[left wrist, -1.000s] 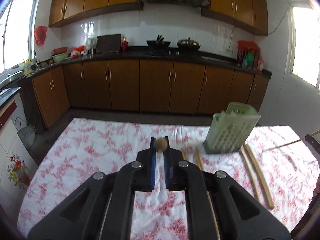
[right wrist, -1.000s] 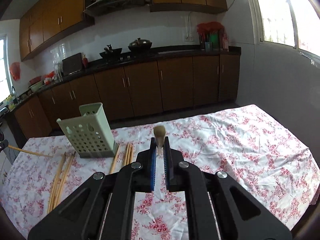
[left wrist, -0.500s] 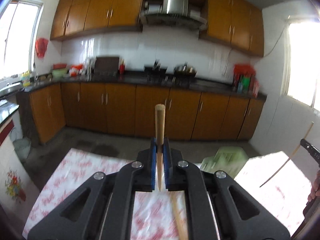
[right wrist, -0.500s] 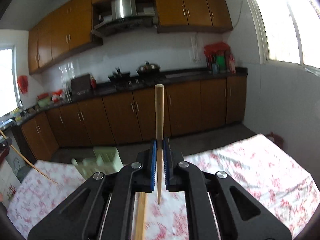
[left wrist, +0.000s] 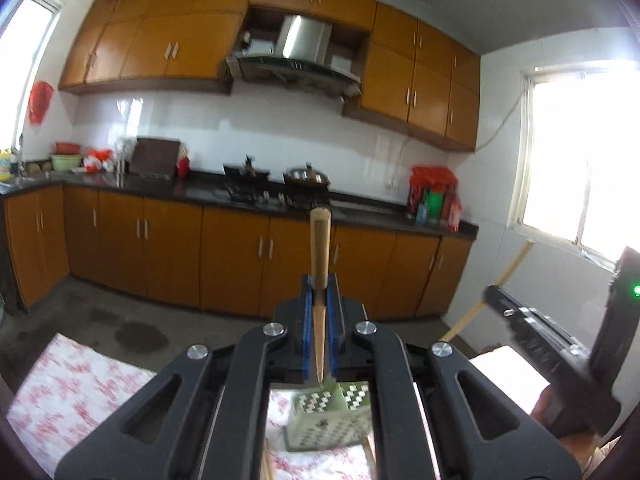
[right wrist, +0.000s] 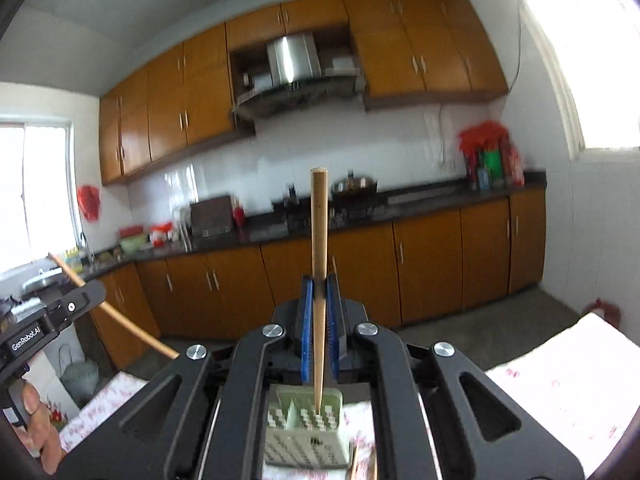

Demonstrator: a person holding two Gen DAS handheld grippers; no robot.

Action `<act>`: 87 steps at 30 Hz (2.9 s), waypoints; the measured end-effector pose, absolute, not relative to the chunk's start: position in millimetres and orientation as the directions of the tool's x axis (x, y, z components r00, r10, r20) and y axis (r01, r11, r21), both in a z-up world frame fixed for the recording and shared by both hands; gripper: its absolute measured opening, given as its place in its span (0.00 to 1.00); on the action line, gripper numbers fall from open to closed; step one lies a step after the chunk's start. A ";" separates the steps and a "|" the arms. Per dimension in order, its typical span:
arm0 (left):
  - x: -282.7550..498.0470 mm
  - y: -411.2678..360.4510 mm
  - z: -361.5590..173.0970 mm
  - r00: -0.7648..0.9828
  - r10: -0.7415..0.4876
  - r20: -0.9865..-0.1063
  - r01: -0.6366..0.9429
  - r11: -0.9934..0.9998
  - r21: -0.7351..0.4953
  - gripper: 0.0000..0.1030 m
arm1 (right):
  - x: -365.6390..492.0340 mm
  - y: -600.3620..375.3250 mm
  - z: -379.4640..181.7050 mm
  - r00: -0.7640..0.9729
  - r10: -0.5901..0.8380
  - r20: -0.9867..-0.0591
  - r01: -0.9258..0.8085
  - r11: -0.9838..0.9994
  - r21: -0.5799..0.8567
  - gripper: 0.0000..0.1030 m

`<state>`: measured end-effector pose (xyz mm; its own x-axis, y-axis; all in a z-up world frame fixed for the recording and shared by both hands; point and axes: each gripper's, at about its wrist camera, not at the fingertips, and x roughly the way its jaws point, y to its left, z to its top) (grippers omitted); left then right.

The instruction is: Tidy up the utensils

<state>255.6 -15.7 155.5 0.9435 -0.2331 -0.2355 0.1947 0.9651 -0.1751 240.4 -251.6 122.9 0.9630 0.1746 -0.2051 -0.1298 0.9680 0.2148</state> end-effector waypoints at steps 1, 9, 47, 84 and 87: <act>262.0 -20.5 146.1 0.937 -0.236 -0.257 0.196 0.965 -0.173 0.08 | 246.2 -250.9 113.8 0.955 0.179 -0.237 -0.128 0.968 0.218 0.07; 291.8 -22.7 101.8 0.905 -0.228 -0.359 0.172 0.968 -0.181 0.08 | 248.0 -246.9 93.5 0.923 0.202 -0.327 -0.132 0.966 0.223 0.13; 189.0 41.0 -63.2 0.674 -0.120 -0.729 0.007 0.988 -0.156 0.35 | 184.7 -265.0 -101.2 0.591 0.175 -0.788 -0.077 0.984 0.160 0.12; 219.2 70.0 -98.0 0.618 -0.003 -0.786 -0.070 0.996 -0.059 0.09 | 192.2 -297.1 -102.0 0.638 0.014 -0.770 0.045 0.997 0.055 0.08; 219.8 71.2 -97.9 0.619 -0.006 -0.785 -0.072 0.995 -0.064 0.09 | 189.9 -294.1 -102.9 0.646 0.001 -0.763 0.047 0.998 0.041 0.08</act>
